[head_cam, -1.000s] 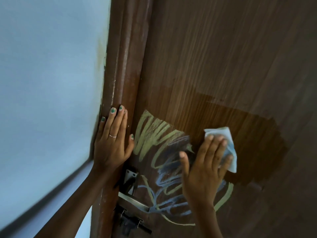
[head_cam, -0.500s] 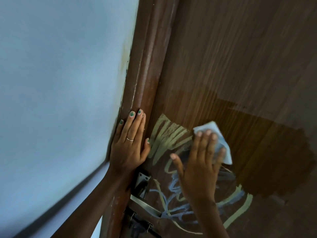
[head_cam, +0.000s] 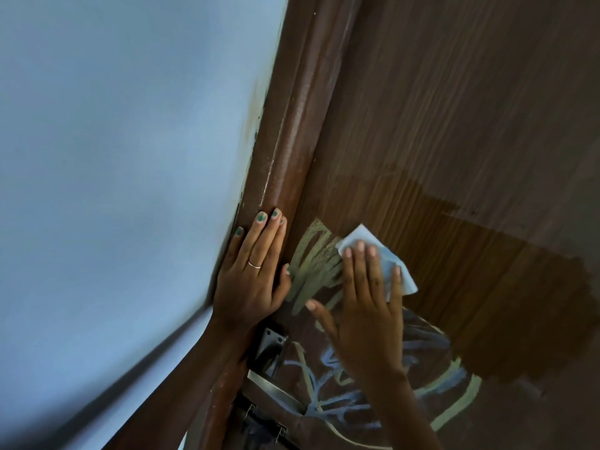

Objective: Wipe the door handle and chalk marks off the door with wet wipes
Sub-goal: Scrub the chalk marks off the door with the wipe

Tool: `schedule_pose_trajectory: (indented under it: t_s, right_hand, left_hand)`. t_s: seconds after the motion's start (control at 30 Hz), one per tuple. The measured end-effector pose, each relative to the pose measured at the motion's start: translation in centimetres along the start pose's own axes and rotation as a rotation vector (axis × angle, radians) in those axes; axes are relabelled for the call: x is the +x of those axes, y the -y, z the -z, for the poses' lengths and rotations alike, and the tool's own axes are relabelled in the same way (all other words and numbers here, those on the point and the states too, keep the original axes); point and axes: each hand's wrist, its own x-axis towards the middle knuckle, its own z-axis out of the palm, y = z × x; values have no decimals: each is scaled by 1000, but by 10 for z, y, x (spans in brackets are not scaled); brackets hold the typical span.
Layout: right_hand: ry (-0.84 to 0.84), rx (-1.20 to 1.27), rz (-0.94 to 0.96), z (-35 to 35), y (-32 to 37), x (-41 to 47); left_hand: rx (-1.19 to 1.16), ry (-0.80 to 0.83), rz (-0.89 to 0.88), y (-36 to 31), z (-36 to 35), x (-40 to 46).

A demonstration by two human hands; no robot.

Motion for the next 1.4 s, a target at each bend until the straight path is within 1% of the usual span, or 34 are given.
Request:
schedule_pose_trajectory:
  t_s: [0.07,0.17,0.27,0.37,0.47,0.53,0.6,0.7,0.8,0.97,1.1,1.17,1.2,1.3,1.33,1.4]
  right_hand:
    - [-22,-2,-20,1,-6,-3]
    - [-78,-22,-72,12,-7,18]
    - [-30,-28,19,14,4,32]
    - [33,-62,124,1,8,15]
    - [-8,-36,82,-1,6,13]
    - [-56,-25,31,5,12,29]
    - [-62,-23,30,9,21,46]
    - [-17,-84,127,3,26,44]
    - [3,-130,206,0,15,35]
    - [-16,-154,190,16,16,60]
    - [112,-213,317,-4,22,38]
    - [127,-209,355,-11,20,30]
    - [93,-211,342,-9,19,33]
    - [-11,-185,208,10,17,58]
    - [-14,-166,180,15,18,63]
    - [29,-188,221,13,22,56]
  left_hand:
    - [-8,8,1,0,1,-1]
    - [-17,9,-1,-1,0,-1]
    - [-3,15,0,0,-1,-2]
    - [-17,14,1,1,-1,-2]
    - [-15,18,1,1,0,-2]
    - [-11,19,-2,0,0,-2]
    - [-10,17,3,0,0,-2]
    - [-15,24,9,1,2,-1]
    - [-26,50,9,1,4,-2]
    - [-75,37,21,1,5,-1]
    - [-77,50,8,2,6,0]
    - [-73,62,10,2,6,0]
    - [-71,62,11,2,6,0]
    - [-91,56,20,2,6,0]
    - [-97,54,23,2,6,1]
    - [-97,60,17,2,6,0]
